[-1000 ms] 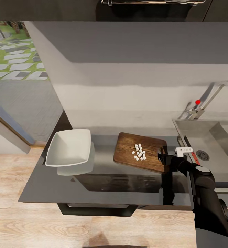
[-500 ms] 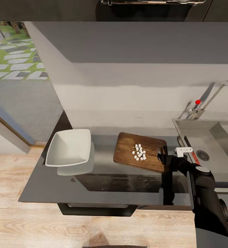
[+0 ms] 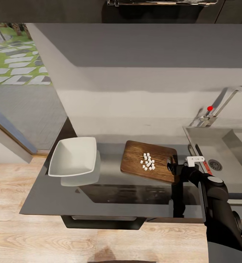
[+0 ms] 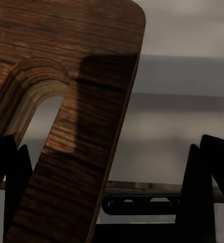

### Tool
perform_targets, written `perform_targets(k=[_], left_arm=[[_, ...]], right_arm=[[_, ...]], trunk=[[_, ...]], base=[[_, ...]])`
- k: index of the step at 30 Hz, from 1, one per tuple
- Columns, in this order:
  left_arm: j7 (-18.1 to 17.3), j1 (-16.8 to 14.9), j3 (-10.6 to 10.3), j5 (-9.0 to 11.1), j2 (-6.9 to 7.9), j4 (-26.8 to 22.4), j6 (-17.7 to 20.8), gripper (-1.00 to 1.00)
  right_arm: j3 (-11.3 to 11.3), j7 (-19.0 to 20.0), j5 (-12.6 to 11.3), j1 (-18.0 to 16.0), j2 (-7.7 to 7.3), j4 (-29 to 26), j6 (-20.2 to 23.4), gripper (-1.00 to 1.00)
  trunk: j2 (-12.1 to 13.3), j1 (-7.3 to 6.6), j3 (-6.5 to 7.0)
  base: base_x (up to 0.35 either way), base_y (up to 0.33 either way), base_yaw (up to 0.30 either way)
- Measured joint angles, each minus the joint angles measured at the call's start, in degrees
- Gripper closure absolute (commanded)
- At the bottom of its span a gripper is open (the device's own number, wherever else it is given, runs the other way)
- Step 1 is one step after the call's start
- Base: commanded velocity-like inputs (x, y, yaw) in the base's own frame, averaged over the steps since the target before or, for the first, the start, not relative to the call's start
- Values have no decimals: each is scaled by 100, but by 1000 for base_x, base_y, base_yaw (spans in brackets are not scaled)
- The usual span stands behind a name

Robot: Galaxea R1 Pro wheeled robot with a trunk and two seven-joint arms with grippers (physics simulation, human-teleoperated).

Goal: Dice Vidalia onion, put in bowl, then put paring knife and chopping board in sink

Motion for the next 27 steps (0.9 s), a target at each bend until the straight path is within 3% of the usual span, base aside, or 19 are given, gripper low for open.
perform_targets(k=[7, 8, 9, 27], left_arm=[[0, -1, -1, 0, 0, 0, 0, -100], [0, 0, -1, 0, 0, -1, 0, -100], [0, -1, -3, 0, 0, 0, 0, -100], [0, 0, 0, 0, 0, 1, 0, -100]], right_arm=[[1, 9, 54, 2, 0, 42, 10, 100], [-3, 6, 151, 1, -1, 42, -19, 100], [1, 14, 51, 2, 0, 42, 11, 100], [0, 10, 90, 2, -1, 42, 2, 100]], trunk=[[2, 1, 54], [1, 1, 63], [2, 1, 72], [2, 1, 232]], base=[[0, 0, 0], [0, 0, 0], [0, 0, 0], [0, 0, 0]])
